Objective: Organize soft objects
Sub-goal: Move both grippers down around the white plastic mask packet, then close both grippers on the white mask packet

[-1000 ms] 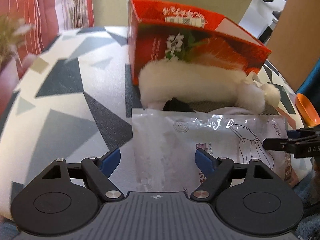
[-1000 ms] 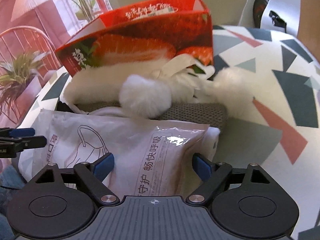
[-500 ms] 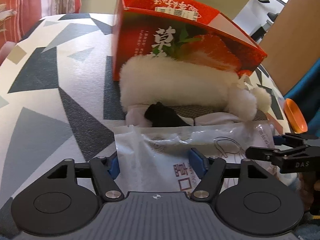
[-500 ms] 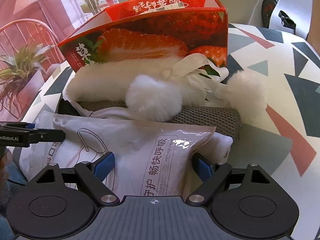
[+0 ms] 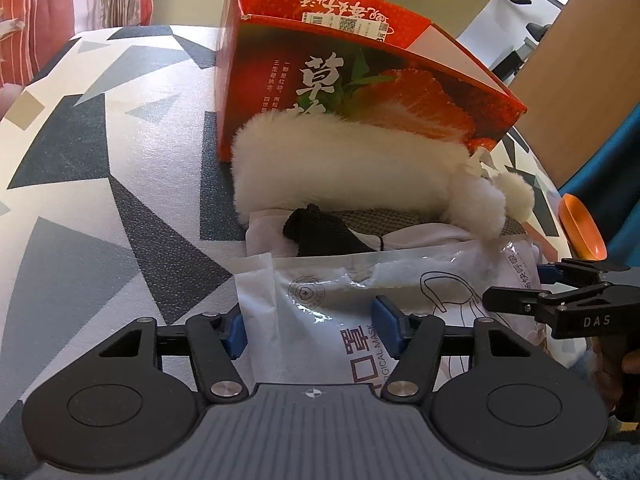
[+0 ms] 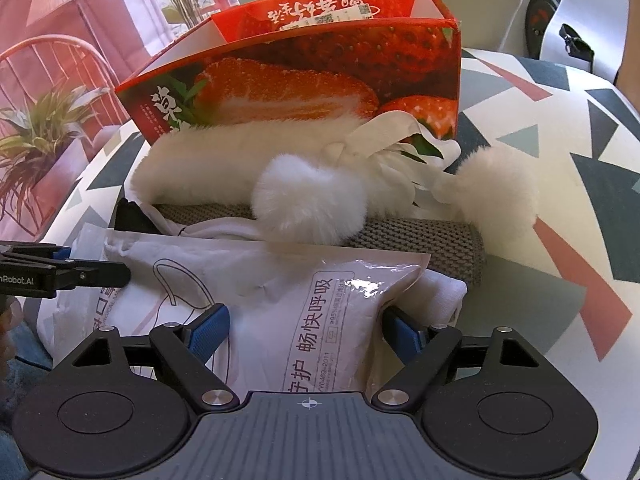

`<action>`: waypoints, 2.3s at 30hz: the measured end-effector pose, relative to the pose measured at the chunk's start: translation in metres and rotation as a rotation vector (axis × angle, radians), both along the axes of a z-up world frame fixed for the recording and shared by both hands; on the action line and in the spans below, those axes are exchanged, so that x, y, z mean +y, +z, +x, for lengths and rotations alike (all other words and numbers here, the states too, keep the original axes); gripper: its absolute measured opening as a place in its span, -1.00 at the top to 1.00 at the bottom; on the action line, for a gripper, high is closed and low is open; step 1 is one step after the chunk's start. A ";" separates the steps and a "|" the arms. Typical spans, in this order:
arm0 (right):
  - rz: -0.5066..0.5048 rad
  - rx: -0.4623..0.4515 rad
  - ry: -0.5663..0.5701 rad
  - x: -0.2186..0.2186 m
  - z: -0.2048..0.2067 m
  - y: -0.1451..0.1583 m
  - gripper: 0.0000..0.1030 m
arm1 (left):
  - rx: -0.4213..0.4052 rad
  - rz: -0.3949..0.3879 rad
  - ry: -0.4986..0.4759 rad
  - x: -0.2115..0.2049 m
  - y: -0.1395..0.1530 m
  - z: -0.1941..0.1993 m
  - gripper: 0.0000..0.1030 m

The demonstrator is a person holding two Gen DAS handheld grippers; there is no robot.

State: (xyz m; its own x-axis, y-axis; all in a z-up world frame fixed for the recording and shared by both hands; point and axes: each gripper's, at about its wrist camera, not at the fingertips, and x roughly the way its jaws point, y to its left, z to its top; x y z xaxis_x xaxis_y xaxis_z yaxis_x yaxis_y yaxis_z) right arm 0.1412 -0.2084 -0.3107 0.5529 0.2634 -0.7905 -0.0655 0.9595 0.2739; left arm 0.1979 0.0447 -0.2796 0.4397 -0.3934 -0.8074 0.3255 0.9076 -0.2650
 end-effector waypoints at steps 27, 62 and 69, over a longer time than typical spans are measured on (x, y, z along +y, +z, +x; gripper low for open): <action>-0.016 -0.076 0.033 0.003 0.011 0.029 -0.18 | -0.047 -0.063 0.019 0.009 0.022 0.007 -0.23; -0.014 -0.140 0.093 -0.010 0.022 0.050 0.14 | -0.086 -0.071 0.007 0.023 0.035 0.012 0.14; -0.049 -0.163 0.168 -0.017 0.020 0.068 0.29 | -0.138 -0.062 0.004 0.023 0.055 0.006 0.29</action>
State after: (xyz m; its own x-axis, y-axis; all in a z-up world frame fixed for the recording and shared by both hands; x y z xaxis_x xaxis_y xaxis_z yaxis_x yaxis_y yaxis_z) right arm 0.1614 -0.2251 -0.2423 0.6258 0.3260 -0.7086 -0.2650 0.9433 0.1999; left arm 0.2039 0.0680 -0.2246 0.5467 -0.4385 -0.7133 0.3594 0.8924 -0.2731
